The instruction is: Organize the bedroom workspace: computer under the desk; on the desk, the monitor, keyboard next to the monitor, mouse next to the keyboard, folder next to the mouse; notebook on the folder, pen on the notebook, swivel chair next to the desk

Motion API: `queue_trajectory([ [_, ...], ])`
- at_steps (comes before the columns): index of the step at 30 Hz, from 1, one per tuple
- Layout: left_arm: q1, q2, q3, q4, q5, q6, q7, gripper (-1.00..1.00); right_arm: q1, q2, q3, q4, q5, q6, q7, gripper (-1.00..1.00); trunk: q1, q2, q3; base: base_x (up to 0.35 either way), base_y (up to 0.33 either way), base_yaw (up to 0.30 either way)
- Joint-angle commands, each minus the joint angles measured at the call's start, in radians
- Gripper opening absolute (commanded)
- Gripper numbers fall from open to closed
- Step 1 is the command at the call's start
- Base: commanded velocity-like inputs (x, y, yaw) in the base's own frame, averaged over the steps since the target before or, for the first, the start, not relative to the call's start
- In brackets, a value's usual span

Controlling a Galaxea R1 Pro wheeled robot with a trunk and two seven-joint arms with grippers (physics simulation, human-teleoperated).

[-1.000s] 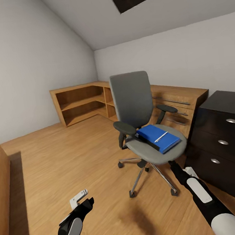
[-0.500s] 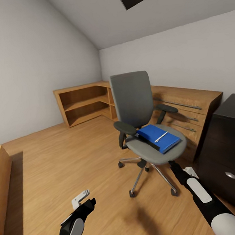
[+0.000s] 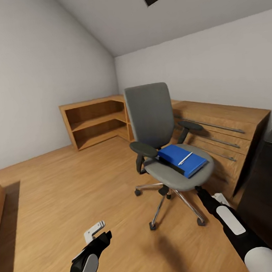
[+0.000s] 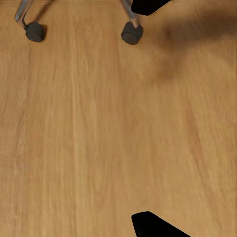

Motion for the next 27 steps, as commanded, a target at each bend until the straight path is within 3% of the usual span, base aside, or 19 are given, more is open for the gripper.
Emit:
queue_trajectory([
  [1, -0.001, 0.000, -0.001, -0.001, 0.009, 0.001, 0.008, 1.00, 0.000, 0.000, 0.000, -0.002, -0.008, 0.004, -0.004, 1.00, 0.001, 0.000, -0.001, 0.315, -0.001, 0.000],
  [22, -0.001, 0.000, -0.003, -0.001, 0.009, 0.001, 0.007, 1.00, 0.000, 0.000, -0.001, -0.001, -0.006, 0.004, -0.004, 1.00, 0.001, 0.000, -0.001, 0.314, 0.000, 0.000],
  [27, -0.001, 0.000, -0.004, 0.000, 0.009, 0.000, 0.008, 1.00, 0.000, 0.000, 0.000, -0.001, -0.005, 0.004, -0.004, 1.00, 0.001, 0.000, -0.001, 0.129, 0.000, 0.000],
])
